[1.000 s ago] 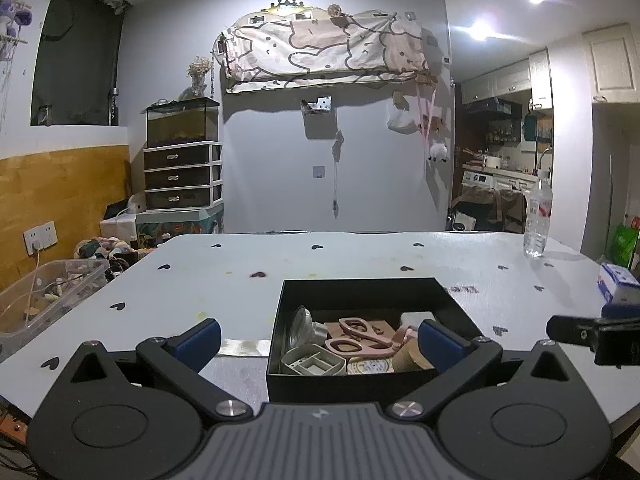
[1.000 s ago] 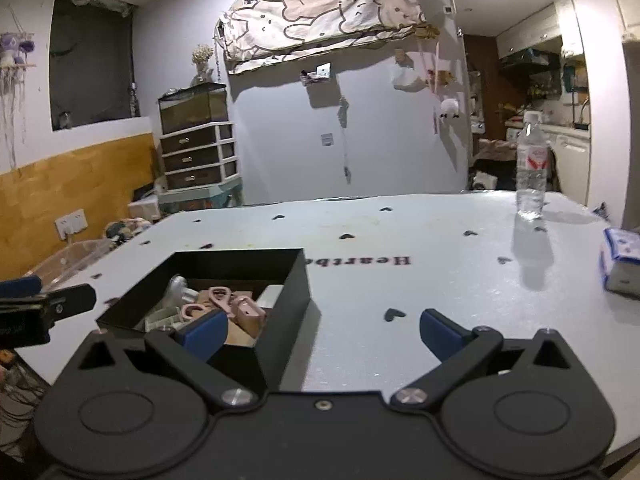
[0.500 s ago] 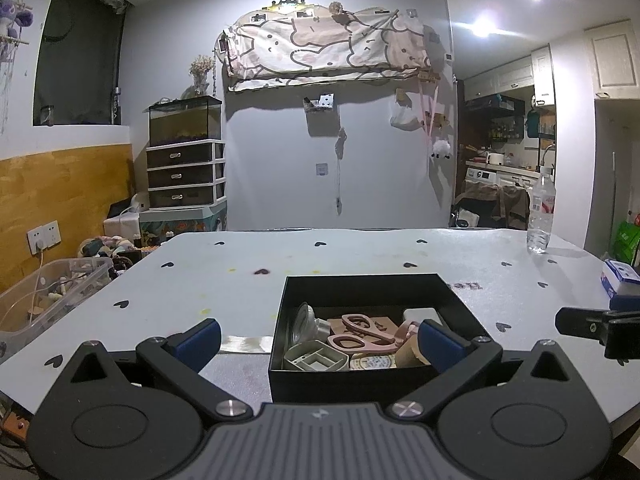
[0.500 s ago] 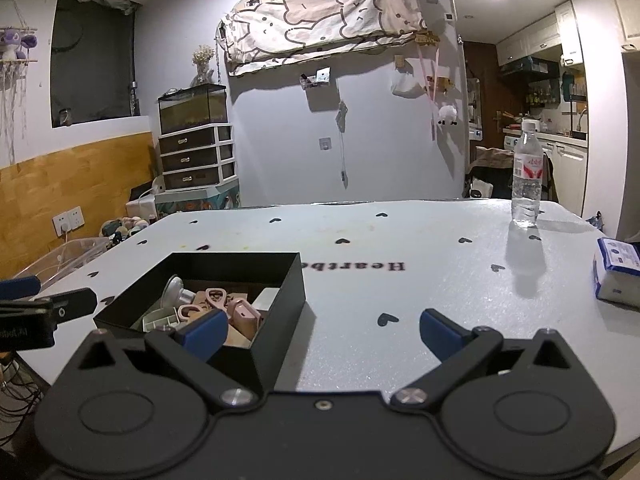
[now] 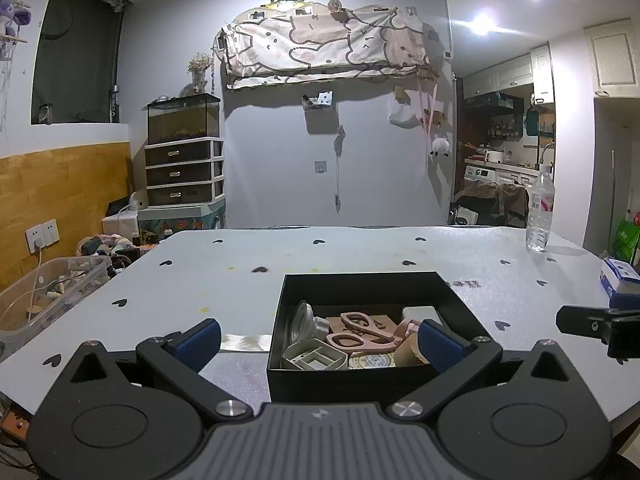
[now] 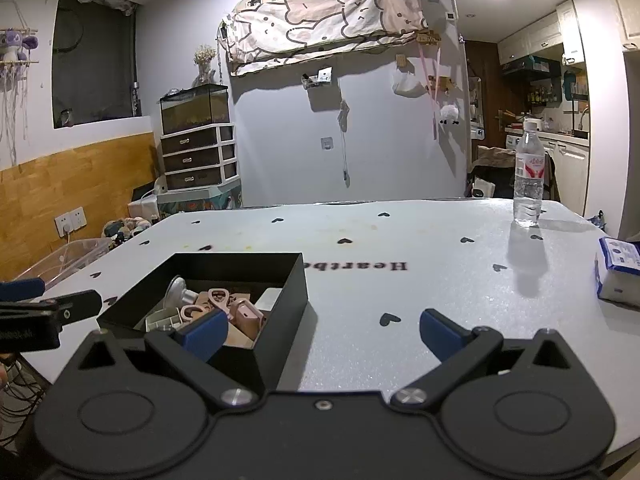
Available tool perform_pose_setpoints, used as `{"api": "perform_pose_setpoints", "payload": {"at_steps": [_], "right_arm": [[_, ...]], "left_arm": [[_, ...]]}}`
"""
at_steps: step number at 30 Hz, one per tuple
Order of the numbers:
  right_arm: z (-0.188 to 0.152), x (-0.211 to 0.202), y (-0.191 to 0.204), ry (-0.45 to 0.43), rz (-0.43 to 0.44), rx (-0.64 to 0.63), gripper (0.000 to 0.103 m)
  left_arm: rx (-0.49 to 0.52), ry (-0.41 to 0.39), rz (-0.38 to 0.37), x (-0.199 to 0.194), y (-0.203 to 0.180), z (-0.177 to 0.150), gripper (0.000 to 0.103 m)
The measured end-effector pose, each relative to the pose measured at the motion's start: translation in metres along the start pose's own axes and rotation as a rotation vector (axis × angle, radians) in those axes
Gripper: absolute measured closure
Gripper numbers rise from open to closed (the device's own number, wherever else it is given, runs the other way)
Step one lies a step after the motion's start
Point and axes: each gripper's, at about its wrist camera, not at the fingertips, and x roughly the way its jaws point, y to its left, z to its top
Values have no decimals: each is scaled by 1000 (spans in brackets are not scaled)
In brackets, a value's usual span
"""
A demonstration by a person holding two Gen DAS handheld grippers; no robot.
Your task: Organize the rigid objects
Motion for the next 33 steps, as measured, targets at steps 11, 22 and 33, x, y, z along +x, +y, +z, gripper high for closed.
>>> {"api": "perform_pose_setpoints", "payload": {"at_steps": [11, 22, 33], "right_arm": [[0, -1, 0, -3, -3, 3, 0], [1, -2, -1, -3, -6, 8, 0], [1, -2, -2, -1, -7, 5, 0]], "left_arm": [[0, 0, 0, 1, 0, 0, 0], [2, 2, -4, 0, -3, 0, 0], [1, 2, -4, 1, -3, 0, 0]]}}
